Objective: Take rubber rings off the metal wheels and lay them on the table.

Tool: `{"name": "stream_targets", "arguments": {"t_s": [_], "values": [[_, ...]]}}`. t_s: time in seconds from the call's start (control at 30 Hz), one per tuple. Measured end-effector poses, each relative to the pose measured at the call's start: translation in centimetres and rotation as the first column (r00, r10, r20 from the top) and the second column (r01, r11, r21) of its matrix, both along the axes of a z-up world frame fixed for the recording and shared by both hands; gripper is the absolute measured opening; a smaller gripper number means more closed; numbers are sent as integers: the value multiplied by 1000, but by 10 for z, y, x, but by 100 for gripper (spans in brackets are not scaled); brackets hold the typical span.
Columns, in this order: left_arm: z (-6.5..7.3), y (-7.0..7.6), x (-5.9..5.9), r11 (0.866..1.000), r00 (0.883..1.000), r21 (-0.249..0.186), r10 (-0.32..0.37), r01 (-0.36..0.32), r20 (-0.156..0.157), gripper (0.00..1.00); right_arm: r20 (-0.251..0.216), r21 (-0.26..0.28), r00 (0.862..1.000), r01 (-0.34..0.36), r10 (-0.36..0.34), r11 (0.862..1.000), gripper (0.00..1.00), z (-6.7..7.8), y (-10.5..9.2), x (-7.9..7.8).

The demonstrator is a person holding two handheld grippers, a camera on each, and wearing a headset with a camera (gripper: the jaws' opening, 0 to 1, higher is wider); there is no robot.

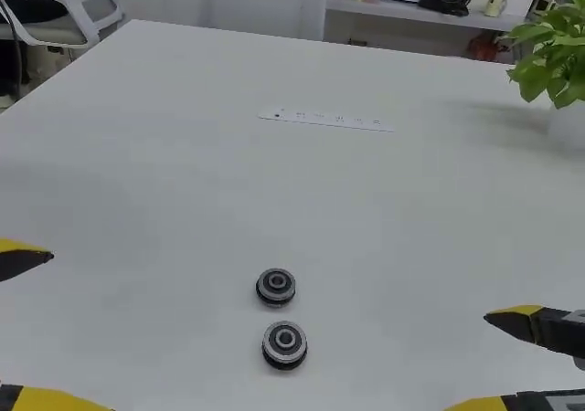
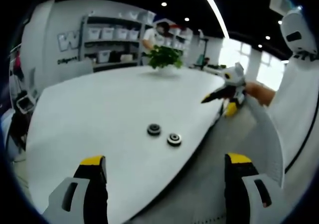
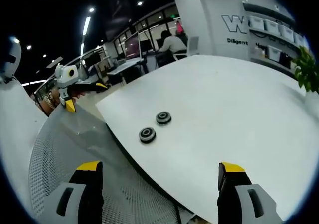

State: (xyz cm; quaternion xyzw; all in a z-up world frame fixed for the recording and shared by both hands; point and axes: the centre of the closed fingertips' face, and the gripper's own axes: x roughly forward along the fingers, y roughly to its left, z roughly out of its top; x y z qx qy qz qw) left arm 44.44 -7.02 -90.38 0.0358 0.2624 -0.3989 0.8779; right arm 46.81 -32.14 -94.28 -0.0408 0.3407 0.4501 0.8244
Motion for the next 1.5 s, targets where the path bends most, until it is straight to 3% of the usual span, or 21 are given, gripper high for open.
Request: {"name": "stream_targets", "arguments": {"t_s": [0.37, 0.67, 0.77, 1.1, 1.5], "values": [[-5, 4, 3, 1000, 1000, 24, 4, -4, 3, 99, 18, -6, 1000, 7, -7, 1000, 95, 6, -2, 4], [0, 6, 4, 1000, 1000, 16, 10, -10, 13, 99, 36, 4, 999, 20, -20, 1000, 92, 13, -2, 13], [3, 8, 5, 999, 999, 47, 11, -12, 33, 98, 36, 2, 999, 8, -8, 1000, 88, 16, 1, 16], [19, 4, 13, 998, 997, 54, -20, 16, 74, 100, 72, 29, 996, -49, 47, 998, 82, 30, 26, 32], [42, -1, 35, 995, 987, 68, -80, 71, 137, 99, 135, 35, 983, -129, 123, 991, 79, 45, 55, 52]]}}
